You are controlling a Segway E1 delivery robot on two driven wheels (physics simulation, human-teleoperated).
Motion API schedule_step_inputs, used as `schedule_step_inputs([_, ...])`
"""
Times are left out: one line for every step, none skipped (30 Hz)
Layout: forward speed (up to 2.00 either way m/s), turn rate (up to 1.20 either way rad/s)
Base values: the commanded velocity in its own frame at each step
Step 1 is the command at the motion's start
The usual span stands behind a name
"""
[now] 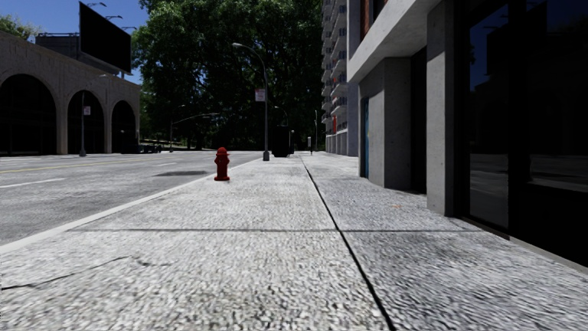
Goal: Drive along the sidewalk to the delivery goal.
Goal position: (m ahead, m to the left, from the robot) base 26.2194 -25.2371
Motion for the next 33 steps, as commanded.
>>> schedule_step_inputs([2.00,0.00])
schedule_step_inputs([2.00,0.00])
schedule_step_inputs([2.00,0.00])
schedule_step_inputs([2.00,0.00])
schedule_step_inputs([2.00,0.00])
schedule_step_inputs([2.00,0.00])
schedule_step_inputs([2.00,0.00])
schedule_step_inputs([2.00,0.00])
schedule_step_inputs([2.00,0.00])
schedule_step_inputs([2.00,0.00])
schedule_step_inputs([2.00,0.00])
schedule_step_inputs([2.00,0.00])
schedule_step_inputs([2.00,0.00])
schedule_step_inputs([2.00,0.00])
schedule_step_inputs([2.00,0.00])
schedule_step_inputs([2.00,0.00])
schedule_step_inputs([2.00,0.00])
schedule_step_inputs([2.00,0.00])
schedule_step_inputs([2.00,0.00])
schedule_step_inputs([2.00,0.00])
schedule_step_inputs([2.00,0.00])
schedule_step_inputs([2.00,0.00])
schedule_step_inputs([2.00,0.00])
schedule_step_inputs([2.00,0.00])
schedule_step_inputs([2.00,0.00])
schedule_step_inputs([2.00,0.00])
schedule_step_inputs([2.00,0.00])
schedule_step_inputs([2.00,0.00])
schedule_step_inputs([2.00,0.00])
schedule_step_inputs([2.00,0.00])
schedule_step_inputs([2.00,0.00])
schedule_step_inputs([2.00,0.00])
schedule_step_inputs([2.00,0.00])
